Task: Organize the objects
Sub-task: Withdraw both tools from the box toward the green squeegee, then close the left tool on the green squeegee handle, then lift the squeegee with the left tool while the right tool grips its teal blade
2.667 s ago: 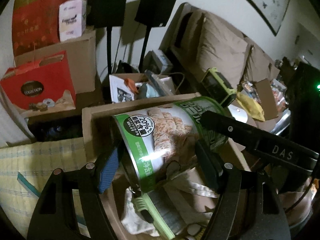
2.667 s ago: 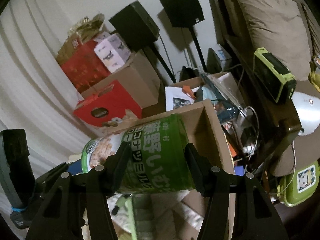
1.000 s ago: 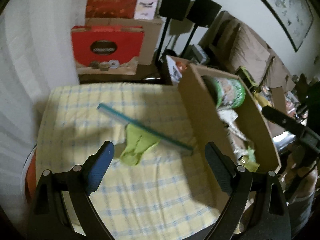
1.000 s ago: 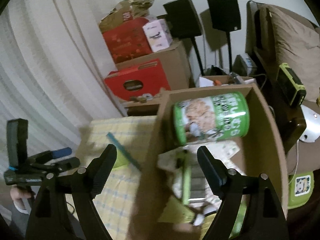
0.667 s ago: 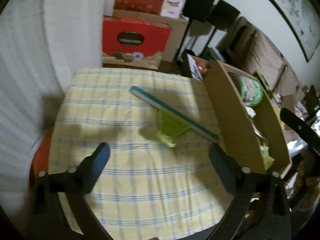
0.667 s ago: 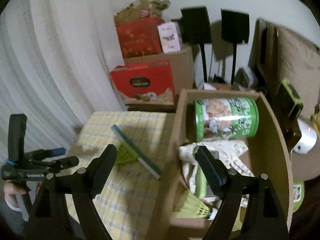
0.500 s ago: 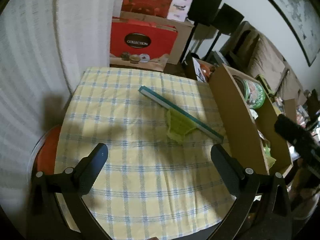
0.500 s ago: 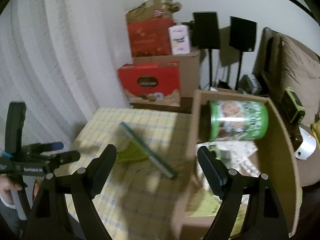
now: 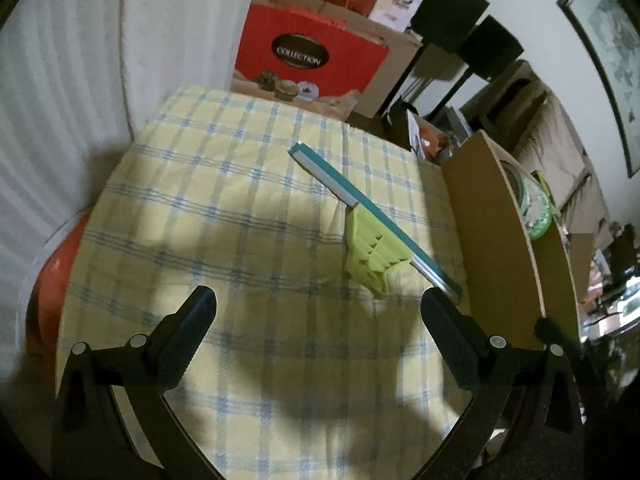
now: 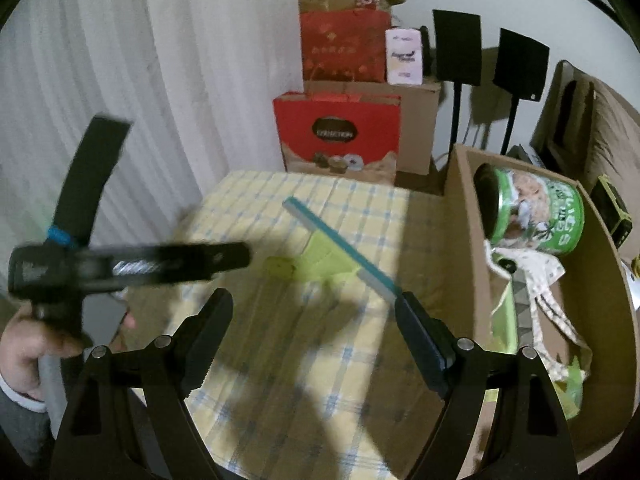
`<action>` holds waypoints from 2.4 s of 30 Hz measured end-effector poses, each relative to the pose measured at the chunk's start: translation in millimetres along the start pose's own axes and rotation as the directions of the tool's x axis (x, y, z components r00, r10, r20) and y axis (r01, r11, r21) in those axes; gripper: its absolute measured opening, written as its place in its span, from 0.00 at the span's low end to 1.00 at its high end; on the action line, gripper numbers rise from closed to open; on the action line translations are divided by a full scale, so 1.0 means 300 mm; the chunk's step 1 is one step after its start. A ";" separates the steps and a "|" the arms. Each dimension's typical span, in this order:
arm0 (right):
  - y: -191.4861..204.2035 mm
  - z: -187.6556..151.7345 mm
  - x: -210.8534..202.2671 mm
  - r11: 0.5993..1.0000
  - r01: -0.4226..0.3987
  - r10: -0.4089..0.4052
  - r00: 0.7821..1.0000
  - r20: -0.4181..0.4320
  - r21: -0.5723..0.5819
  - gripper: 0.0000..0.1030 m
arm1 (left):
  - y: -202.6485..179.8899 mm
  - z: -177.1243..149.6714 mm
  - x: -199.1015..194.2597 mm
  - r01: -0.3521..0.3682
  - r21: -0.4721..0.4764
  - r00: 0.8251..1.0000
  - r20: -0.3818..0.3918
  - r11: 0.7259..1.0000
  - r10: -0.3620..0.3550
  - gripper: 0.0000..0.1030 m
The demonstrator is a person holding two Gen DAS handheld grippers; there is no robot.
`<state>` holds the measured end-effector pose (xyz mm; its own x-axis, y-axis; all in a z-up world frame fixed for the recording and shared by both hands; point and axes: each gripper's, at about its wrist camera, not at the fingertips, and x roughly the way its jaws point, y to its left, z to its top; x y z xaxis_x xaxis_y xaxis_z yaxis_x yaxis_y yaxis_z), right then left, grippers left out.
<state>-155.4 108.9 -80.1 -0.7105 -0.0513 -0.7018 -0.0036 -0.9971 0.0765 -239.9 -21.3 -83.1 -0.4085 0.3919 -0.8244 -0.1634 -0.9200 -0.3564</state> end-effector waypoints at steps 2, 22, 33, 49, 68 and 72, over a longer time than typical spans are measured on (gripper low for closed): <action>0.009 -0.015 0.019 1.000 0.002 -0.002 1.000 -0.009 -0.006 0.82 | -0.014 0.004 0.029 -0.008 0.013 1.000 -0.002 1.000 0.008 0.93; -0.004 -0.075 0.050 1.000 0.006 -0.006 1.000 -0.009 0.016 0.82 | -0.009 0.075 0.259 0.158 -0.155 0.977 -0.119 0.975 -0.177 0.57; -0.042 -0.069 0.033 0.997 -0.011 0.011 1.000 -0.007 0.074 0.82 | -0.024 0.053 0.278 0.152 -0.123 0.975 -0.141 0.981 -0.169 0.20; 0.087 -0.069 0.032 0.996 -0.037 0.034 0.998 -0.045 -0.086 0.82 | 0.215 -0.051 0.135 0.250 -0.251 0.956 -0.093 0.935 -0.280 0.11; 0.093 -0.199 0.211 0.994 -0.085 0.065 0.967 -0.248 -0.071 0.62 | 0.260 -0.103 0.100 0.234 -0.145 0.965 -0.085 0.961 -0.247 0.14; 0.085 -0.190 0.231 0.994 -0.091 0.073 0.962 -0.264 -0.056 0.60 | 0.254 -0.100 0.095 0.223 -0.124 0.968 -0.090 0.967 -0.235 0.14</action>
<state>-164.6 76.6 -167.0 -0.4981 -0.1376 -0.8561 0.1011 -0.9898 0.1003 -237.1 -79.9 -147.0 -0.2759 0.5963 -0.7538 -0.1375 -0.8007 -0.5831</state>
